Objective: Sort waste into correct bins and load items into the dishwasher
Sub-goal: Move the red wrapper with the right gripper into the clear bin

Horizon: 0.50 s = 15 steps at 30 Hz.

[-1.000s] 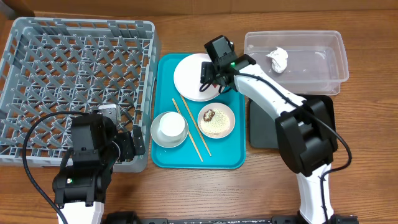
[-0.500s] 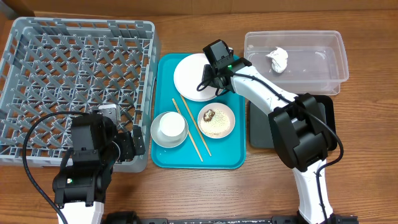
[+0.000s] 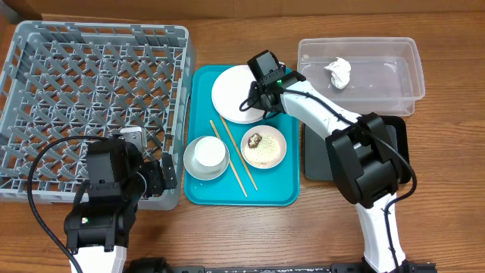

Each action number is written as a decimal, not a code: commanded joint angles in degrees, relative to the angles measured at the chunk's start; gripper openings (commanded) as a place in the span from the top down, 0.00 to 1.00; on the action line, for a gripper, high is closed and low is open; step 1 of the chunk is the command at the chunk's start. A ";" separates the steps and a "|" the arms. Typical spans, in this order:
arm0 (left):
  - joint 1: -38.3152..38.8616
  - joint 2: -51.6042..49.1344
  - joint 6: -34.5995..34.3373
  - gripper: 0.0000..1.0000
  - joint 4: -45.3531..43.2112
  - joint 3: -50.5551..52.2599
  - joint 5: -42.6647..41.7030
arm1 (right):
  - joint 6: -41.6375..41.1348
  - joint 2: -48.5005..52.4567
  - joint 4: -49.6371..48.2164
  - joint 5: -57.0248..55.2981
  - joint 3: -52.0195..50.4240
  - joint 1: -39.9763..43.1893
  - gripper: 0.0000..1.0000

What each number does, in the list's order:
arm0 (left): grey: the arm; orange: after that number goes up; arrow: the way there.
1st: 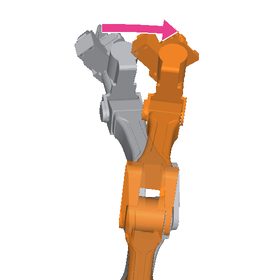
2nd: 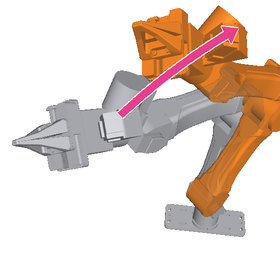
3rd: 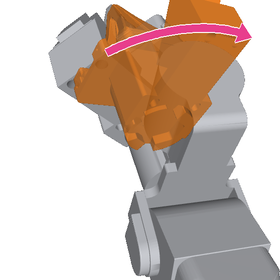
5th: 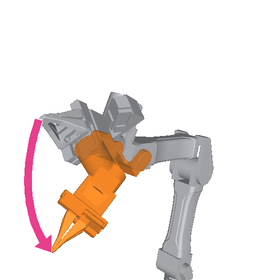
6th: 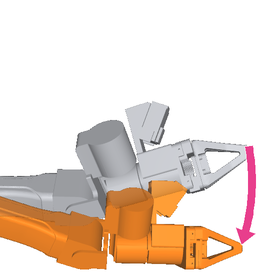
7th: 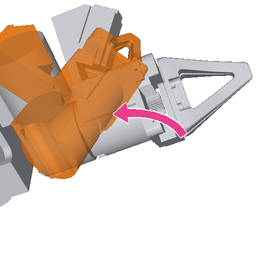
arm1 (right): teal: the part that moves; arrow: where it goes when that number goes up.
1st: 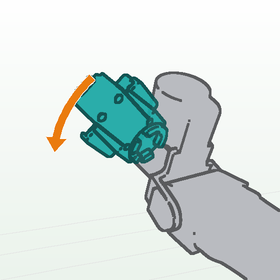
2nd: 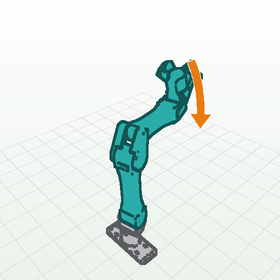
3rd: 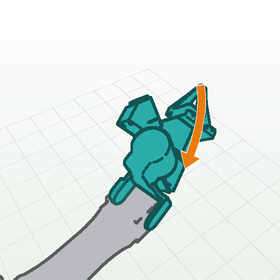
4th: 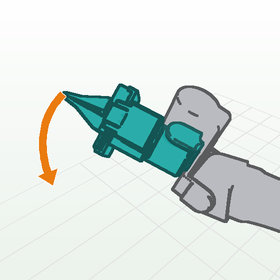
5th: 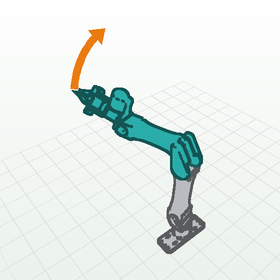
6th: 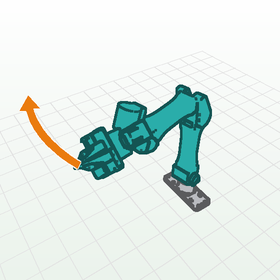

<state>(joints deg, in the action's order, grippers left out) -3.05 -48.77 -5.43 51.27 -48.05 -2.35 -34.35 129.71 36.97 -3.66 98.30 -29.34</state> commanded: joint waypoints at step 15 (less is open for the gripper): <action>-0.22 0.13 0.48 0.00 -0.48 -1.40 -0.68 | 2.64 -21.99 17.44 -4.61 1.84 15.06 0.96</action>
<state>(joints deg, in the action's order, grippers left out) -3.05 -48.77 -5.43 51.07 -48.05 -2.35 -31.88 105.65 52.95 -7.94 101.54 -17.10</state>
